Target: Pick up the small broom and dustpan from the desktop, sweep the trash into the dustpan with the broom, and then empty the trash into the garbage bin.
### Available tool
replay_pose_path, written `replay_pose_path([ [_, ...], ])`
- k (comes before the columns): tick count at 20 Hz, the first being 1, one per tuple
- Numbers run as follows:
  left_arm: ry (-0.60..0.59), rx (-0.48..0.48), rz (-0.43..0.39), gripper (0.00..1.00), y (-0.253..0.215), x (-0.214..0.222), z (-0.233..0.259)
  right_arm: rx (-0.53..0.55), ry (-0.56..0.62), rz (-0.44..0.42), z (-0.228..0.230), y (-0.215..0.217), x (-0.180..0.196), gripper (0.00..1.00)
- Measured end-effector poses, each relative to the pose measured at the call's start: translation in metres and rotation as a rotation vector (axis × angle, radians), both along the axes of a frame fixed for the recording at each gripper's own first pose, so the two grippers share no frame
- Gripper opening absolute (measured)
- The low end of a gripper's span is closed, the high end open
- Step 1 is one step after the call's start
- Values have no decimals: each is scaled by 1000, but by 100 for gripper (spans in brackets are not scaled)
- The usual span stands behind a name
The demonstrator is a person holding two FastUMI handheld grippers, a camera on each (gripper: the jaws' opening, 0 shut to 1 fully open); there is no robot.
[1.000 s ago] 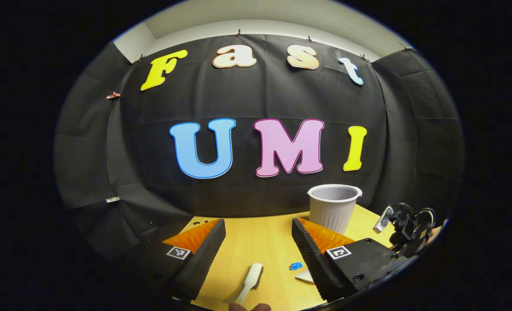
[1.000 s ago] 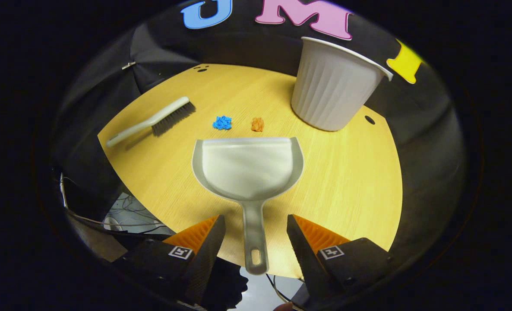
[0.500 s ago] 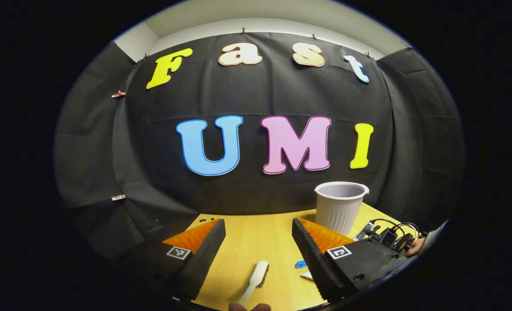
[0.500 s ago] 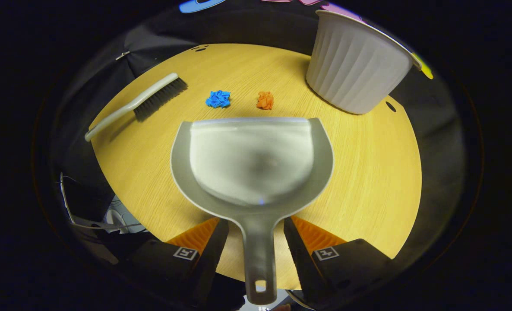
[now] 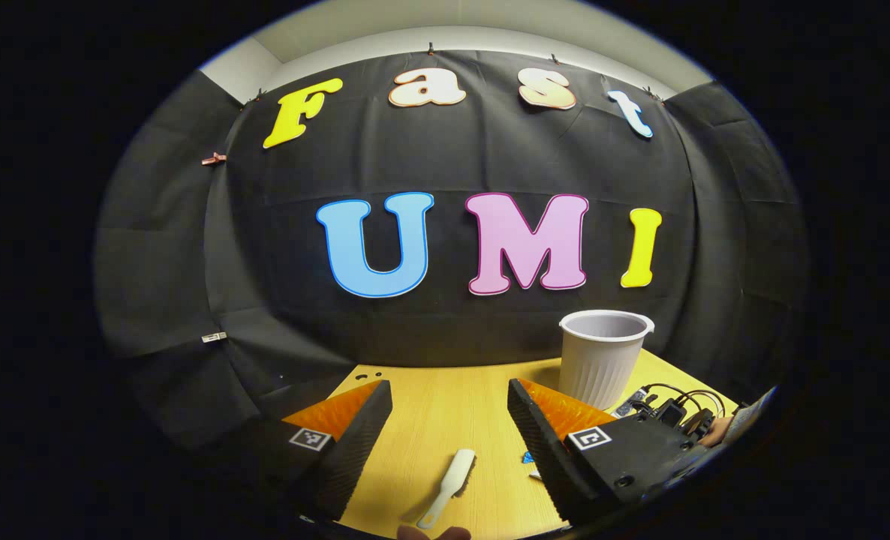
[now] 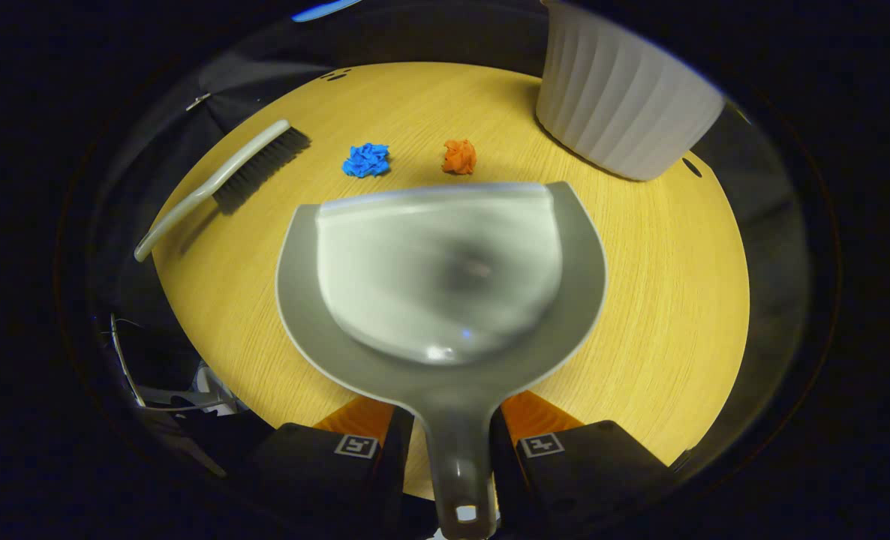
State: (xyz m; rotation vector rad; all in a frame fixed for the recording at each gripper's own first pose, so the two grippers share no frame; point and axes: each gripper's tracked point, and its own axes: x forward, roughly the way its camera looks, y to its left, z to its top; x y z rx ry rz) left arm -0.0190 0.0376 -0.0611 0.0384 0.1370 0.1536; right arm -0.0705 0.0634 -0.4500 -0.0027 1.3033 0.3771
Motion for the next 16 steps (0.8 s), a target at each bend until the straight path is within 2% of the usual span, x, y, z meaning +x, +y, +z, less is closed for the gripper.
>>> replay_pose_path([
  [1, 7, -4, 5, 99, 0, 2, -3, 0, 0, 2, 1, 0, 0, 52],
  [2, 16, -8, 10, 99, 0, 4, -6, -2, -1, 15, 0, 0, 0, 44],
  [4, 37, -5, 28, 99, 0, 9, -14, 2, -13, 4, 1, 2, 2, 48],
  [5, 45, 6, 38, 99, 2, 10, -16, 0, -11, 8, -1, 2, 2, 40],
  [7, 63, 21, 50, 99, 6, 14, -21, 12, -40, 38, 1, 2, 4, 38],
  [8, 75, 24, 52, 99, 8, 16, -24, 13, -45, 53, 2, 1, 1, 42],
  [9, 89, 27, 52, 99, 9, 17, -29, 11, -54, 67, 3, -1, -1, 36],
  [10, 106, 24, 49, 99, 10, 18, -33, 12, -64, 84, 6, -3, -2, 36],
  [13, 198, 1, -1, 99, 10, 25, -63, 31, -96, 102, 23, -11, -7, 36],
  [16, 387, -35, -96, 98, 0, 21, -119, 36, -125, 109, 38, -25, -12, 36],
])
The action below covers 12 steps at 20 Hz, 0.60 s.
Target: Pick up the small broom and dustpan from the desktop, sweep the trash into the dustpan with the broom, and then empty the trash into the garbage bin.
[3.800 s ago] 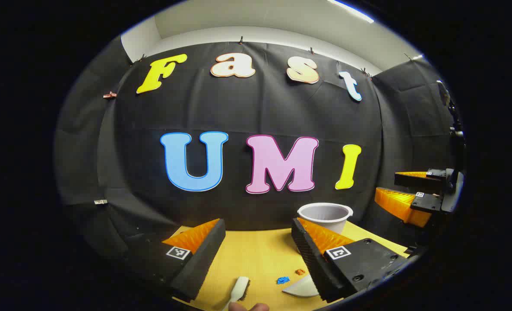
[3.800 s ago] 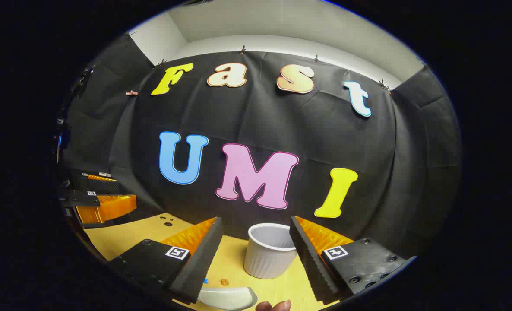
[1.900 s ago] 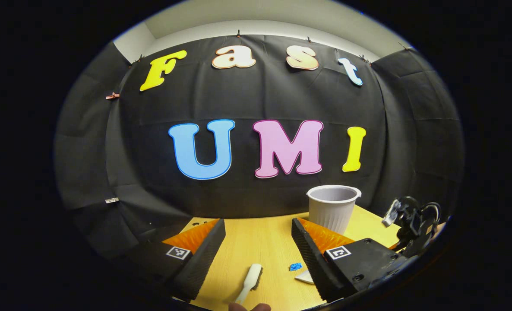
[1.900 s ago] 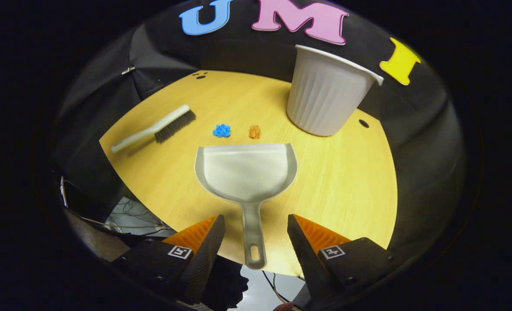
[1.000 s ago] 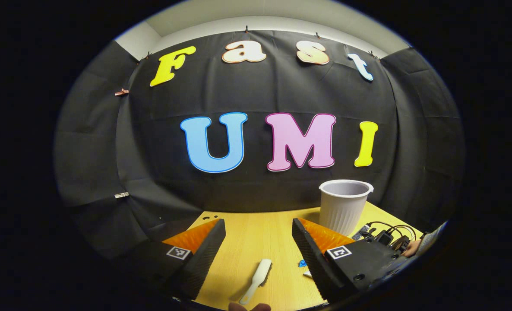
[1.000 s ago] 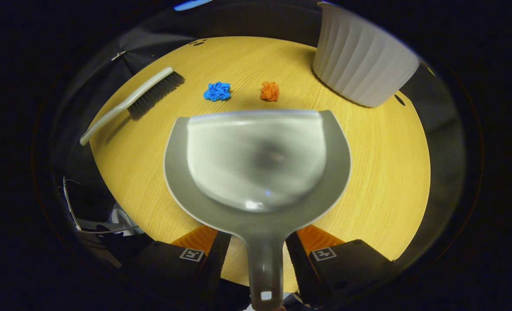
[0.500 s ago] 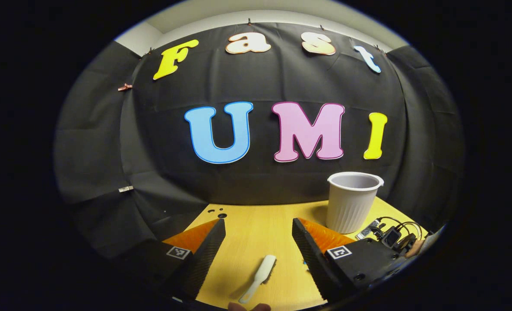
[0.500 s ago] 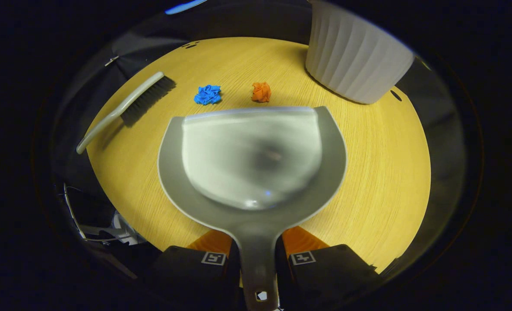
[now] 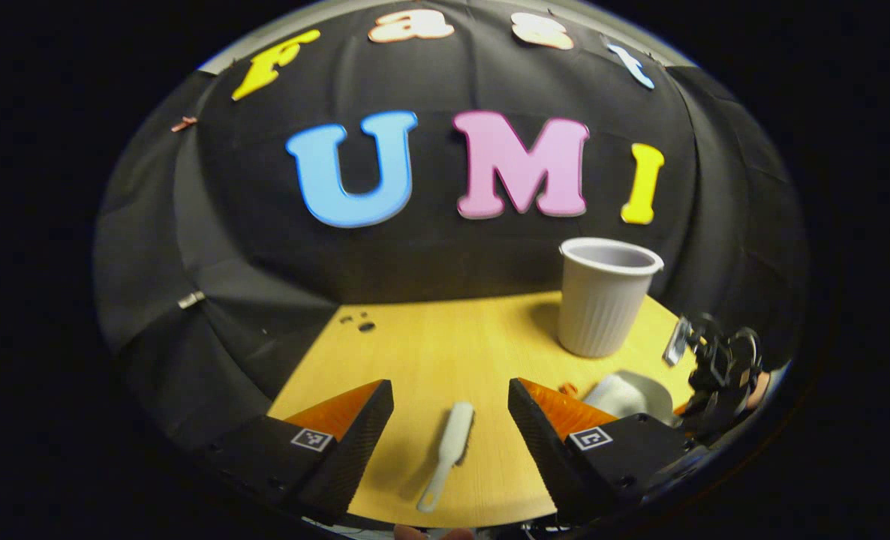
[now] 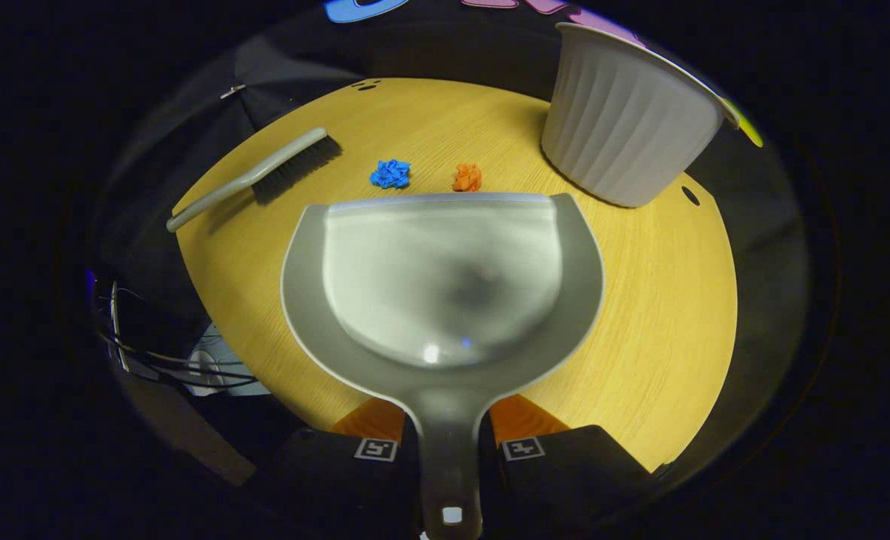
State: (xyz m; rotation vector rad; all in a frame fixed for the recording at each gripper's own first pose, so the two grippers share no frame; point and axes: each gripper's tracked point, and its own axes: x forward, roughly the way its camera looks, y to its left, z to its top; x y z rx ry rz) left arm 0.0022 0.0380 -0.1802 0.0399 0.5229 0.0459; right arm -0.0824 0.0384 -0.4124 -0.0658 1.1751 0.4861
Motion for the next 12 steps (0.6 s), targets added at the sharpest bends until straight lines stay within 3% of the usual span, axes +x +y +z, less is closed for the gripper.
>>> replay_pose_path([
  [5, 363, -37, -59, 98, 13, -20, -104, -16, -27, 2, 14, -22, -12, 36],
  [8, 507, -16, -61, 96, 27, -17, -161, -15, -26, -18, 16, -29, -19, 40],
  [9, 537, -12, -56, 96, 32, -16, -173, -16, -24, -23, 16, -29, -19, 36],
  [12, 627, -45, -30, 93, 40, -12, -208, -21, -14, -34, 15, -35, -26, 35],
])
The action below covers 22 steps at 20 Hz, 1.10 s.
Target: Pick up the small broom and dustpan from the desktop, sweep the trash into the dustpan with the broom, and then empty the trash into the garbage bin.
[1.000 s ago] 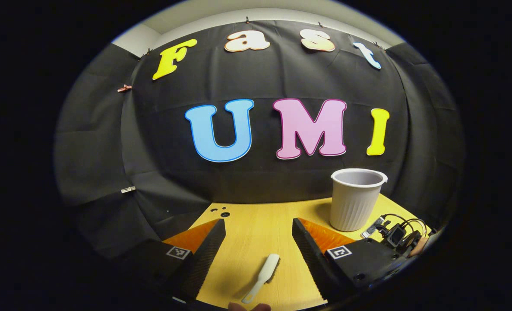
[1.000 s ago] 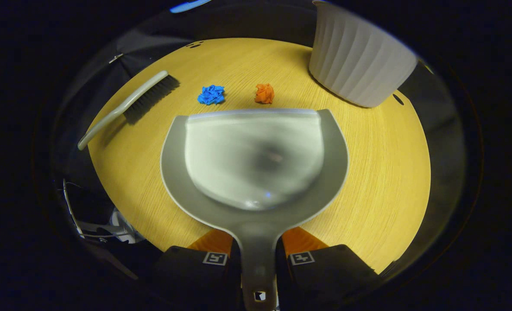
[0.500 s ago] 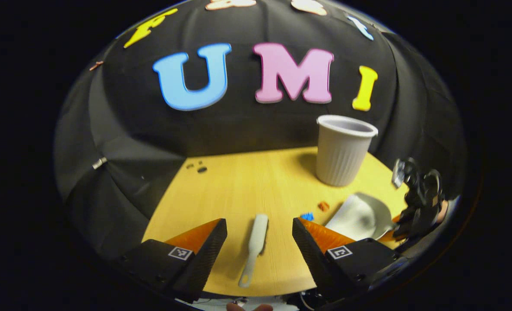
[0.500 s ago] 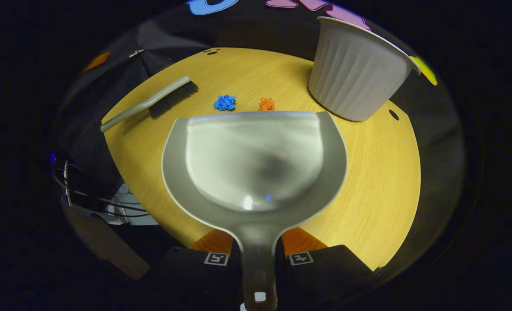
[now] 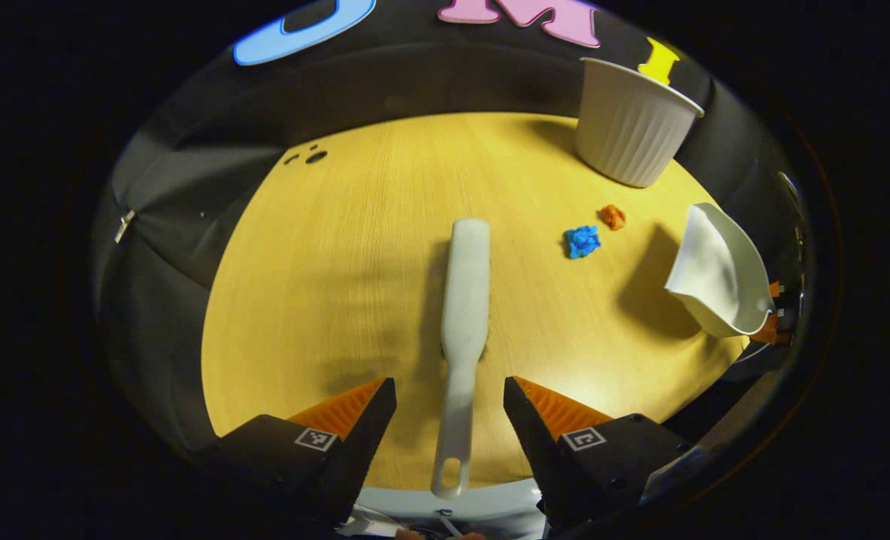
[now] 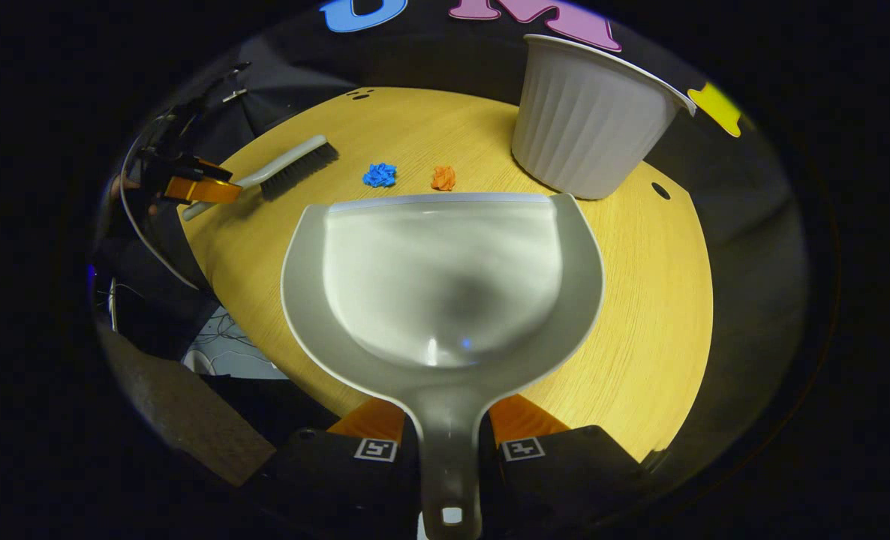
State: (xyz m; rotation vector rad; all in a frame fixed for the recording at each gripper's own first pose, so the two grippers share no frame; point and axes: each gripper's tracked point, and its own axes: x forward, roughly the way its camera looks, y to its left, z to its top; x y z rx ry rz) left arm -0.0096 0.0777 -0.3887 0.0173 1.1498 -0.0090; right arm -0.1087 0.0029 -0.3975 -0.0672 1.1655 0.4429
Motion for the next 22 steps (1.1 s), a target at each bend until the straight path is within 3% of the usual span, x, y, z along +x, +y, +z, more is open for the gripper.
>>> replay_pose_path([
  [7, 100, -2, 9, 82, 3, 9, -37, -8, 18, 4, -1, -6, -5, 36],
  [8, 104, -6, 10, 82, 2, 10, -39, -8, 20, 5, -1, -6, -4, 40],
  [10, 110, -12, 11, 76, -2, 13, -41, -8, 27, 11, -2, -5, -3, 36],
  [12, 104, -3, -1, 63, -4, 17, -42, -4, 33, 23, -1, -3, -1, 35],
  [14, 107, -5, -22, 57, -8, 20, -42, 1, 46, 39, -1, 0, -1, 40],
  [15, 109, -10, -27, 52, -9, 21, -42, 5, 53, 50, 0, 1, 0, 31],
  [16, 111, -8, -25, 49, -8, 22, -43, 8, 61, 62, 0, 2, 0, 40],
  [17, 121, -5, -20, 37, -8, 21, -42, 8, 74, 78, -1, 3, -1, 36],
  [18, 124, 9, -2, 33, -6, 22, -37, 3, 85, 93, -2, 2, 0, 36],
  [19, 98, 17, 4, 30, -6, 28, -33, -7, 96, 107, -3, 2, 0, 40],
  [20, 22, 44, -9, 27, -8, 48, -15, -33, 133, 123, 1, -3, 1, 35],
  [22, -49, 89, -77, 27, -21, 79, 4, -51, 202, 125, 2, -7, 5, 36],
])
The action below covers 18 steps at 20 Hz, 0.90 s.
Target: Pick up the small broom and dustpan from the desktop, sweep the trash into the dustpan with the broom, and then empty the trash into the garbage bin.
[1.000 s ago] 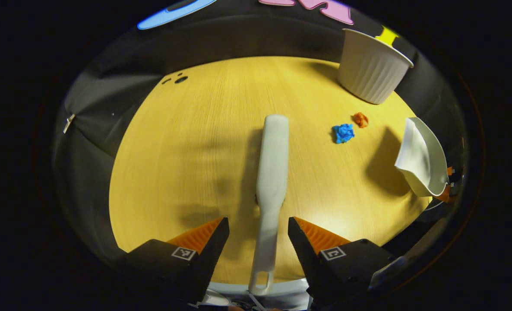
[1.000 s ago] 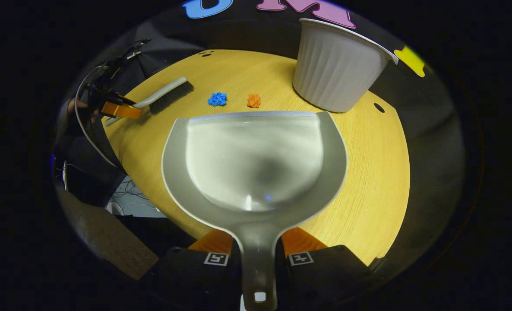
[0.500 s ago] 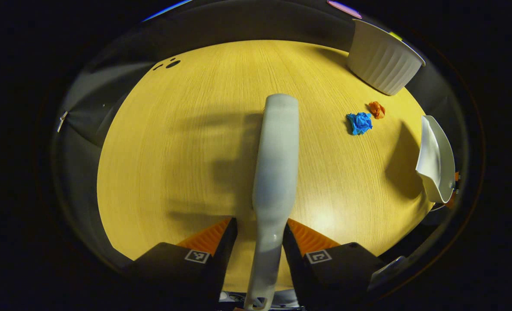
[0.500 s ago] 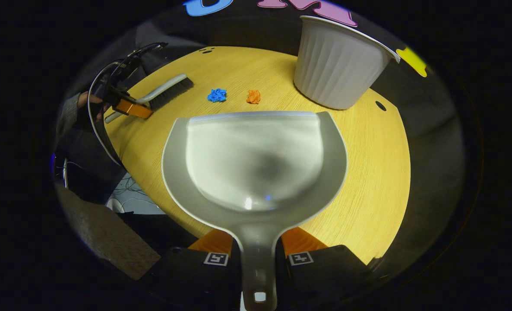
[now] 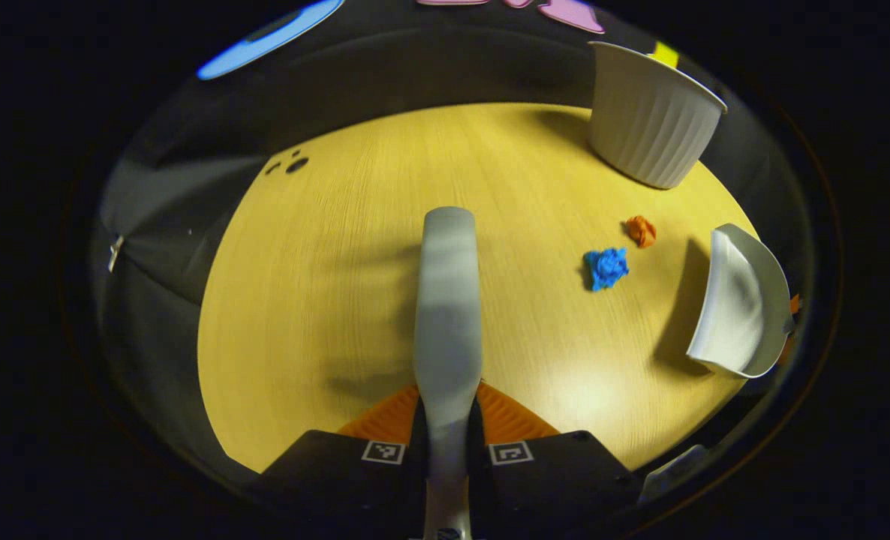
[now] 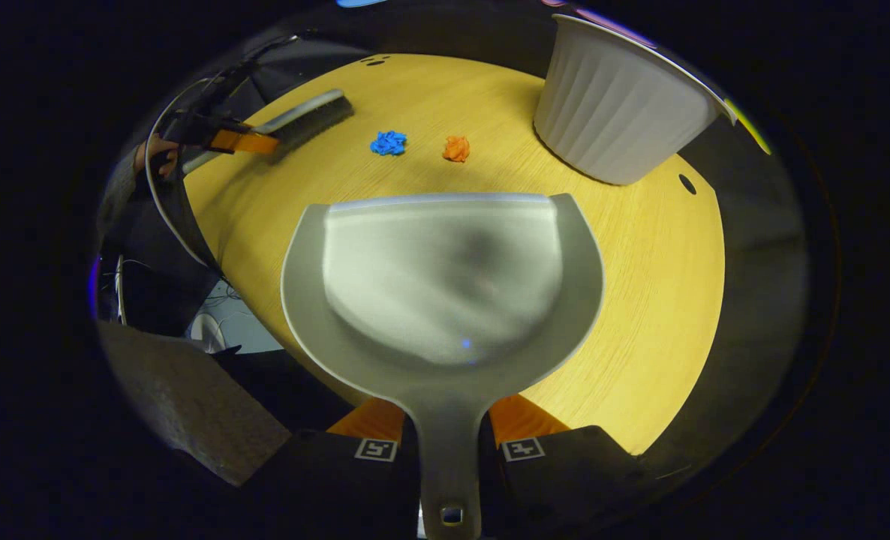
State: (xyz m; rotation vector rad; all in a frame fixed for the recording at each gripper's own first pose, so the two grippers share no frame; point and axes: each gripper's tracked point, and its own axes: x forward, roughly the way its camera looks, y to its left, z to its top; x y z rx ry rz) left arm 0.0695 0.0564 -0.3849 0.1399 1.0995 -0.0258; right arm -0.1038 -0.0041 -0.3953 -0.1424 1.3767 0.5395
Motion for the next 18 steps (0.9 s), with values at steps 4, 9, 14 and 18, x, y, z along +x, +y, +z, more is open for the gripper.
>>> replay_pose_path([
  [4, 2, 10, -80, 26, -31, 32, 1, -21, 56, 71, 0, -2, 9, 35],
  [9, 45, 33, -164, 26, -67, 47, -14, -26, 92, 113, -7, 5, 21, 40],
  [14, 83, 0, -194, 26, -93, 51, -28, -33, 104, 132, -14, 3, 26, 31],
  [18, 114, -67, -254, 26, -119, 50, -26, -20, 96, 135, -18, 2, 33, 36],
])
